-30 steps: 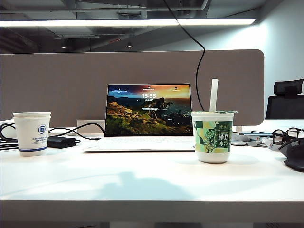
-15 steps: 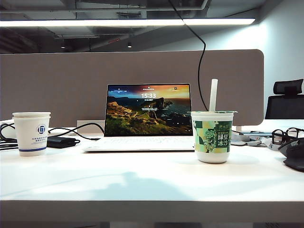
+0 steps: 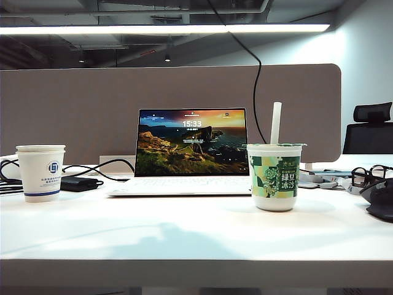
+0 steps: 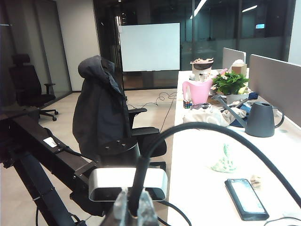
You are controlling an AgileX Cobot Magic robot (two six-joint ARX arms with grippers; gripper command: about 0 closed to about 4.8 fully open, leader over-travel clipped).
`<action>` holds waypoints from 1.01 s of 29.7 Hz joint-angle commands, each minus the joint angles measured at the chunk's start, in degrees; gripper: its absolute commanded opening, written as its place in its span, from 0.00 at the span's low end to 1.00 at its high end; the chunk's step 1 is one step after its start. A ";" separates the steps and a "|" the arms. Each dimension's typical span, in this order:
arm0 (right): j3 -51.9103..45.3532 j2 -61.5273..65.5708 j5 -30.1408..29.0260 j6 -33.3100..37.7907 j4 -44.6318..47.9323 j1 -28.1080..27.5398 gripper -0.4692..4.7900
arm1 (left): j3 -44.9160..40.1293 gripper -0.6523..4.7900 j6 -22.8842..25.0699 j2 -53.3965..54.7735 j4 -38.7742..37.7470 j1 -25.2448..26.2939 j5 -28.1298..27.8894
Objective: Pick up the black phone, pick up the charger plug, insert the charger plug into the phone's charging port, and finally place the connected phone back on the desk.
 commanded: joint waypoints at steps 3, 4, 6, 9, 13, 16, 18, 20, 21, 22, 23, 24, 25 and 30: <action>0.17 -0.26 1.01 -1.20 1.05 0.26 0.09 | 0.52 0.11 0.07 -0.20 3.82 0.04 -1.86; 0.17 -0.26 1.03 -1.38 1.05 0.26 0.09 | 0.52 0.11 0.07 -0.20 4.13 0.07 -1.90; 0.17 -0.26 1.29 -1.42 0.92 0.26 0.09 | 0.52 0.11 0.07 -0.20 4.37 0.04 -2.08; 0.17 -0.26 2.01 -1.44 0.81 0.24 0.09 | 0.52 0.11 0.07 -0.20 4.37 0.04 -2.10; 0.17 -0.26 2.12 -2.60 0.28 0.26 0.09 | 0.52 0.11 0.07 -0.20 4.37 0.04 -2.27; 0.17 -0.26 2.08 -2.95 -0.96 0.26 0.09 | 0.52 0.11 0.07 -0.20 4.37 0.04 -2.29; 0.17 -0.26 2.08 -3.74 -1.73 0.26 0.09 | 0.52 0.11 0.04 -0.20 4.37 0.04 -2.29; 0.17 -0.26 2.08 -4.24 -2.19 0.26 0.09 | 0.52 0.11 0.04 -0.20 4.37 0.04 -2.29; 0.17 -0.26 2.05 -4.24 -2.38 0.26 0.09 | 0.52 0.11 0.07 -0.20 4.37 0.04 -2.34; 0.17 -0.26 2.03 -4.24 -2.49 0.26 0.09 | 0.52 0.11 0.04 -0.20 4.37 0.04 -2.62; 0.17 -0.26 2.03 -4.24 -2.54 0.26 0.09 | 0.52 0.11 0.04 -0.20 4.37 0.04 -2.75; 0.17 -0.26 2.03 -4.24 -2.58 0.28 0.09 | 0.52 0.11 0.04 -0.20 4.37 0.04 -2.82; 0.17 -0.26 2.03 -4.24 -2.56 0.31 0.09 | 0.52 0.11 0.04 -0.20 4.37 0.04 -2.91; 0.17 -0.26 2.01 -4.39 -3.06 0.85 0.09 | 0.52 0.11 0.04 -0.20 4.37 0.04 -3.15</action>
